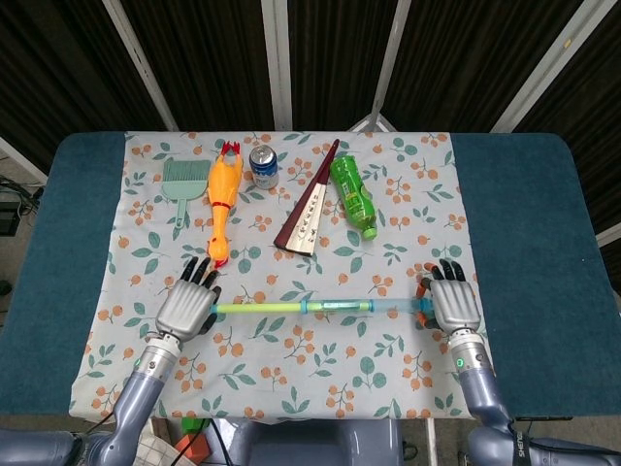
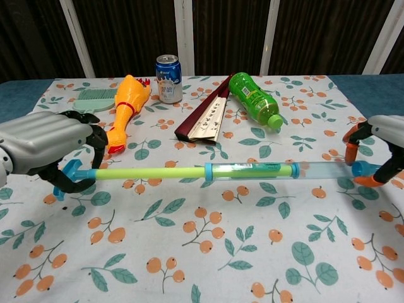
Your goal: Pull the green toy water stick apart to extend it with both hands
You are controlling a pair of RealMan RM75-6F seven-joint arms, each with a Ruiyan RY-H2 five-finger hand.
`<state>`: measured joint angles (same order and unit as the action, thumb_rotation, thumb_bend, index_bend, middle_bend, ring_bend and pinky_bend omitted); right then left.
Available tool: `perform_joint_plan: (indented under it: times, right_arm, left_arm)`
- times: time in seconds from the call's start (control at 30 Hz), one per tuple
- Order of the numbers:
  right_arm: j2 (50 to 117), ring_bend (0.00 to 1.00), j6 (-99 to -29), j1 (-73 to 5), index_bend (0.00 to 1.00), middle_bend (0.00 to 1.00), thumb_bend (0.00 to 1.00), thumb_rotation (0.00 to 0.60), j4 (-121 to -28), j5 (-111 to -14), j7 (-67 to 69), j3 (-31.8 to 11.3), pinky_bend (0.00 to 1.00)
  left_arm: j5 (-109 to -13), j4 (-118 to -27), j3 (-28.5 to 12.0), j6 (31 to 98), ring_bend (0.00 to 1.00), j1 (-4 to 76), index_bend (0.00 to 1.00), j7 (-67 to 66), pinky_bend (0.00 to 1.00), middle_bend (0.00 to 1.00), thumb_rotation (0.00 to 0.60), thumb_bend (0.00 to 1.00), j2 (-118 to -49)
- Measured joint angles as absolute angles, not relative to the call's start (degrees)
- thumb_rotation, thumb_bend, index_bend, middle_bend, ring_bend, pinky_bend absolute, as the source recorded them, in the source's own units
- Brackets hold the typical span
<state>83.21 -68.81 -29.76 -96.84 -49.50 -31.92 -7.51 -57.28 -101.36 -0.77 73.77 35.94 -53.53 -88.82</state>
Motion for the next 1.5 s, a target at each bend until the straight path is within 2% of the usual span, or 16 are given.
perform_joint_plan:
  times: [0.5, 1.5]
  right_arm:
    - [80.09, 0.0, -68.84, -28.27, 0.72, 0.2, 0.34, 0.6, -96.81, -49.3, -30.74, -7.4, 0.0]
    - [78.88, 0.0, -68.42, -27.54, 0.72, 0.2, 0.34, 0.6, -94.48, -48.07, -30.7, -7.94, 0.0]
  left_arm:
    - [-58.25, -102.27, -0.27, 74.0, 0.0, 34.29, 0.62, -51.98, 0.05, 0.19, 0.6, 0.58, -85.41]
    - [-58.4, -101.1, -0.54, 72.08, 0.0, 33.16, 0.62, -50.06, 0.05, 0.19, 0.6, 0.58, -82.95]
